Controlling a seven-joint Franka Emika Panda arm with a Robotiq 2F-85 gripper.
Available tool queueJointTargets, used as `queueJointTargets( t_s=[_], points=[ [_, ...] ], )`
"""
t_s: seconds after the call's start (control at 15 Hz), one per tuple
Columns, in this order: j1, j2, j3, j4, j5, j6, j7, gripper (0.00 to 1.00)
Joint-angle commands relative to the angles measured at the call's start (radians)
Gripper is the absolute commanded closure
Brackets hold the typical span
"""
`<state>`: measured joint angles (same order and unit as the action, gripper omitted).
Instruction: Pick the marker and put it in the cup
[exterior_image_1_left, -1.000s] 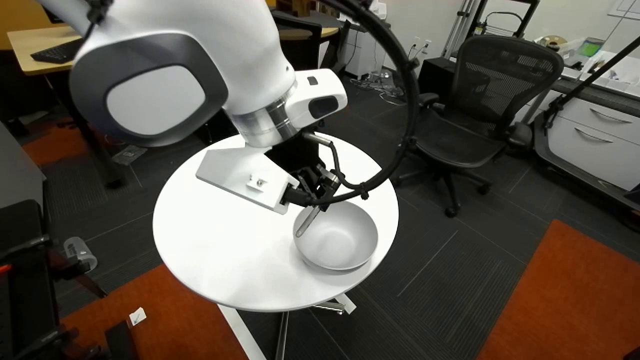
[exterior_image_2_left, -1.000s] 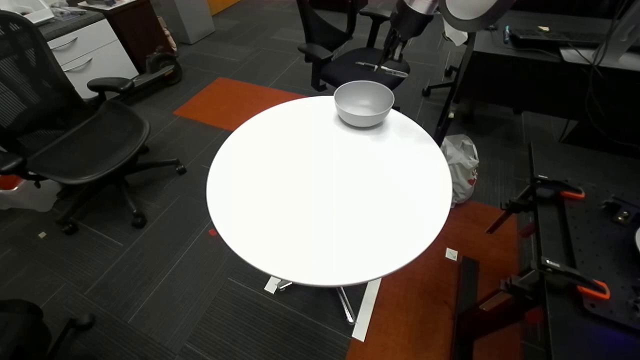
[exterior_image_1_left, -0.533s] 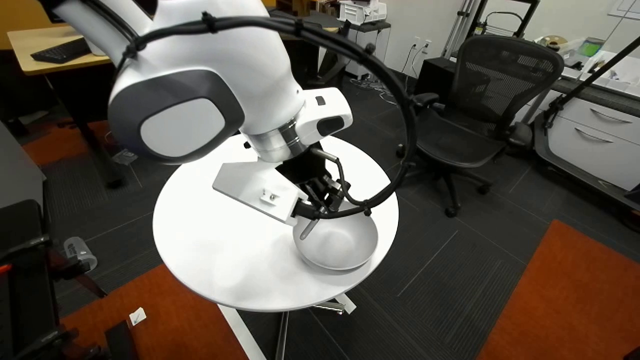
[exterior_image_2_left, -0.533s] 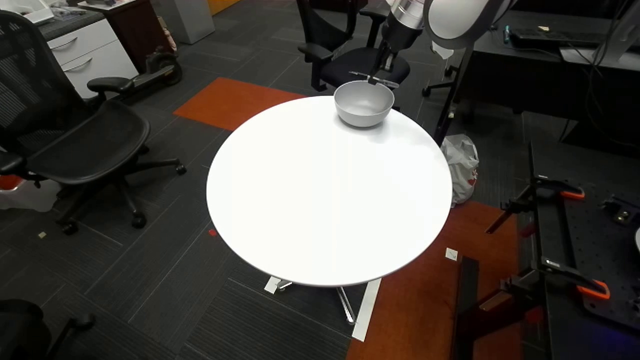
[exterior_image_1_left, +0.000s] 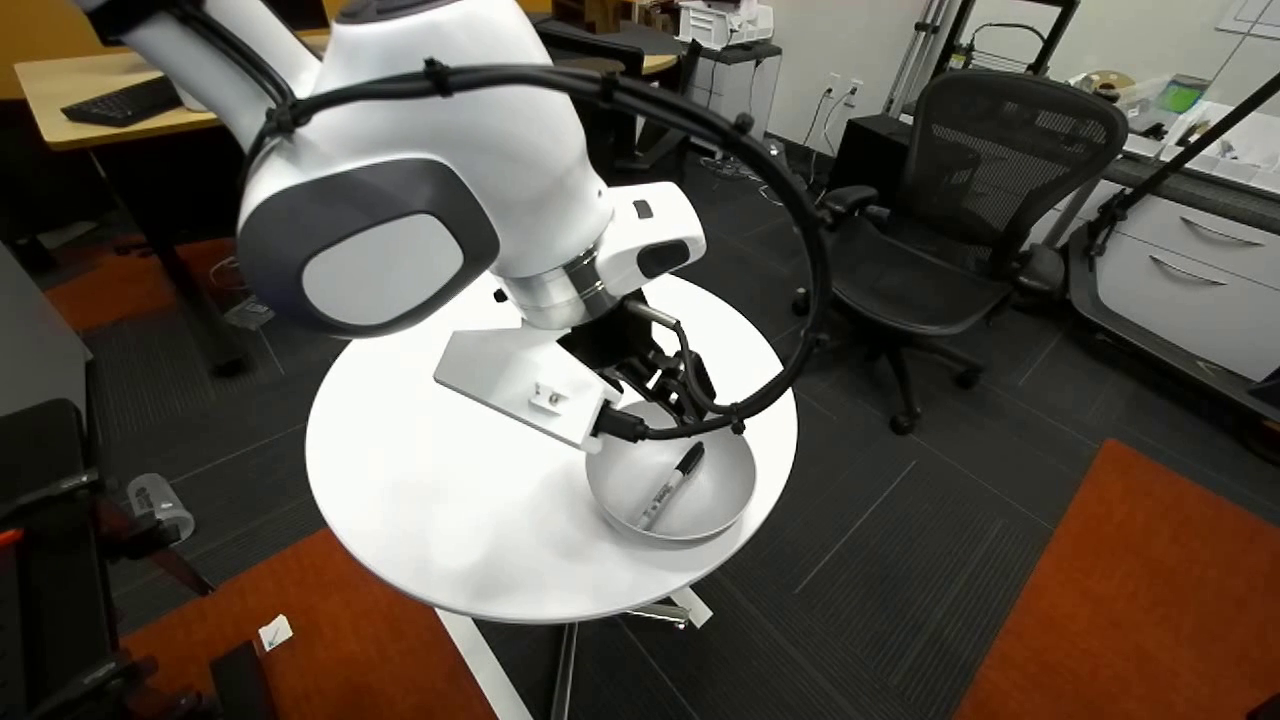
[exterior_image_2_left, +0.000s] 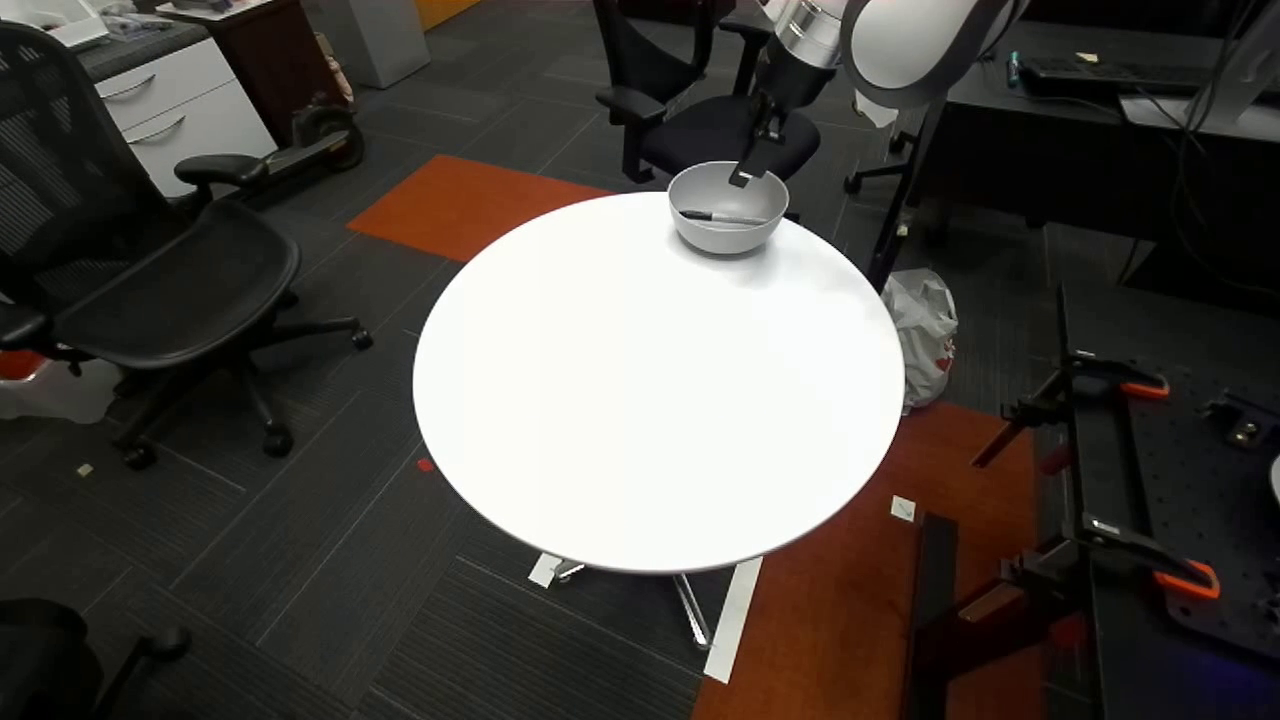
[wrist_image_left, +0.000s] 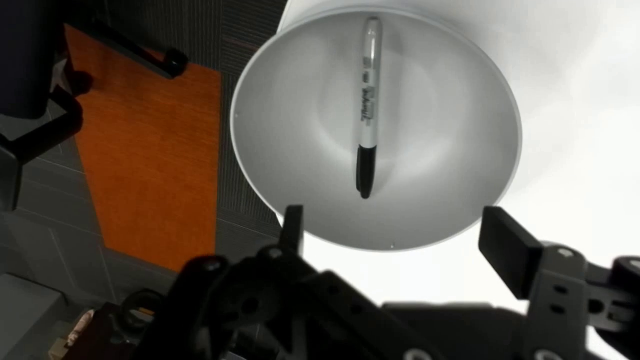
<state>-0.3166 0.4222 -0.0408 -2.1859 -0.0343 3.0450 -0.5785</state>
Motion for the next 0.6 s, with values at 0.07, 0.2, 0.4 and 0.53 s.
queueJointTargets(
  t_s=[0.07, 0.2, 0.4, 0.53],
  points=[
    [-0.032, 0.008, 0.025, 0.0, -0.034, 0.041, 0.039, 0.0],
    [-0.035, 0.009, 0.027, -0.001, -0.035, 0.043, 0.039, 0.0],
    [-0.031, 0.005, 0.021, 0.0, -0.045, 0.008, 0.036, 0.0],
    [-0.032, 0.005, 0.022, 0.0, -0.045, 0.008, 0.036, 0.0]
  ],
)
